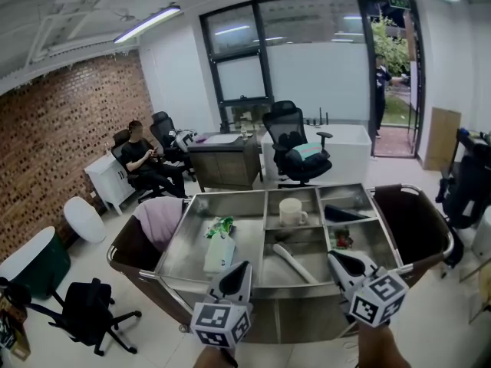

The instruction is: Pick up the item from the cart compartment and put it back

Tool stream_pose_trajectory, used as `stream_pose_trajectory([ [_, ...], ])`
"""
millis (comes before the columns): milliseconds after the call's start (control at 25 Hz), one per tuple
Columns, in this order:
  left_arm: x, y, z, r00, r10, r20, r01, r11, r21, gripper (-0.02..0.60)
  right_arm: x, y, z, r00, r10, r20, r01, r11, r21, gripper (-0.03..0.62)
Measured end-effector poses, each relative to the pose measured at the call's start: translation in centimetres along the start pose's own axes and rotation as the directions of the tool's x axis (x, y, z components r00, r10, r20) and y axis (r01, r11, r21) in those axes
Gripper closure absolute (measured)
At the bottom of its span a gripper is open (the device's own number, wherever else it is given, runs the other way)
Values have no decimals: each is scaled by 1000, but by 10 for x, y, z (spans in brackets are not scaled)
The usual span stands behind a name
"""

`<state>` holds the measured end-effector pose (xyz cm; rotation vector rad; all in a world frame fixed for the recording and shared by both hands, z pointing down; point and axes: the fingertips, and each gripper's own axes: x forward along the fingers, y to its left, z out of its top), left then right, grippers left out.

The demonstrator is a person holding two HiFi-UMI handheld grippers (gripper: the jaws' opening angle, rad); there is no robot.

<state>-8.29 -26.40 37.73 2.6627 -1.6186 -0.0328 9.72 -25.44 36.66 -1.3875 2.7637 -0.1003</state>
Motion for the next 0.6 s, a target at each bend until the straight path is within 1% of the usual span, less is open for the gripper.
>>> stream_pose_trajectory([
  [600, 0, -3, 4, 1000, -4, 1, 4, 1000, 13, 581, 0, -3, 1, 1000, 5, -11, -5, 1000, -4, 582],
])
